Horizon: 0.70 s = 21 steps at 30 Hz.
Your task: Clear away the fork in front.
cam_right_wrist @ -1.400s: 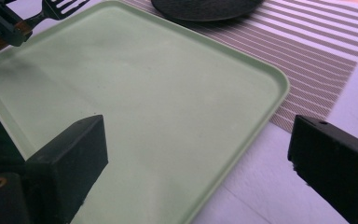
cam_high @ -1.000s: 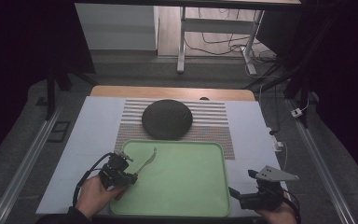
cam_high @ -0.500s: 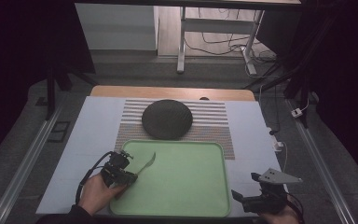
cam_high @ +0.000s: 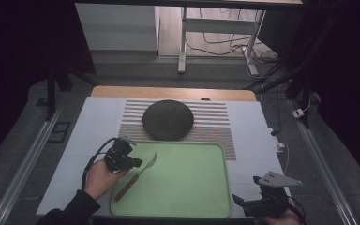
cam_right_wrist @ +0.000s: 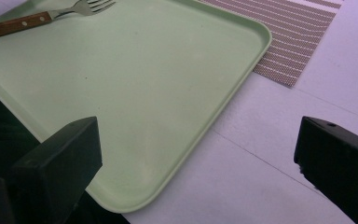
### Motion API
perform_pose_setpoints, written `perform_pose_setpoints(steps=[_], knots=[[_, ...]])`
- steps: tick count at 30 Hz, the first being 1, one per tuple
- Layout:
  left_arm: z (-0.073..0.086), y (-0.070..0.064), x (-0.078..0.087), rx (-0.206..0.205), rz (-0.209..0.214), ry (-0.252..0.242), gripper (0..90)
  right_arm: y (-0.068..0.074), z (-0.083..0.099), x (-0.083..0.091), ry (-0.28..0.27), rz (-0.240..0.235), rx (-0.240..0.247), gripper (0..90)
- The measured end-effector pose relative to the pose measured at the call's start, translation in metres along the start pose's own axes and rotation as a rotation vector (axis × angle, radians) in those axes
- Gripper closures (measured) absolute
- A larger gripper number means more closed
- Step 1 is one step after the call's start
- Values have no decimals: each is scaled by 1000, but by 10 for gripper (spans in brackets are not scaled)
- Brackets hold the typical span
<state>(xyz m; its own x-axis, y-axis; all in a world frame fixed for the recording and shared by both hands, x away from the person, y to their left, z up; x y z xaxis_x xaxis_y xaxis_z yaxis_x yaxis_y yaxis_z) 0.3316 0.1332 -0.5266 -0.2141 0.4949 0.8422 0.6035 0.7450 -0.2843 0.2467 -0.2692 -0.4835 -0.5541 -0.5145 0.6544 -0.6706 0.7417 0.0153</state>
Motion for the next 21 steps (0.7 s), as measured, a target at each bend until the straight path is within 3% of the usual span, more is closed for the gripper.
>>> perform_pose_setpoints(steps=[7, 12, 21], knots=[[-15, 6, -12, 15, 42, -27, 886, 0, 0, -1, 12, -8, -6, 12], [-18, 12, -19, 33, 43, -27, 886, 0, 1, -2, 18, -14, -4, 12], [-19, 3, -29, 10, 56, -10, 886, 0, 1, -3, 32, -23, 0, 14]])
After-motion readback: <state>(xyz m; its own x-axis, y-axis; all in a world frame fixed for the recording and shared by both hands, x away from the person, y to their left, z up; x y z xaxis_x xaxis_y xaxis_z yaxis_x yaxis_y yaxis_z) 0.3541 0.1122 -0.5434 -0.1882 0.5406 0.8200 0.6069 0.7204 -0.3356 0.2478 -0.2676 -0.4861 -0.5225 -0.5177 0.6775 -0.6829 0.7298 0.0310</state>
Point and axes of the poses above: each handheld gripper's, and its own axes: x roughly backward along the jaws, z roughly out of its underside, y roughly to its left, the point moved 5 cm from there along -x, roughly forward along the jaws, and after that the axes turned 3 degrees about x, right-handed, at the moved point
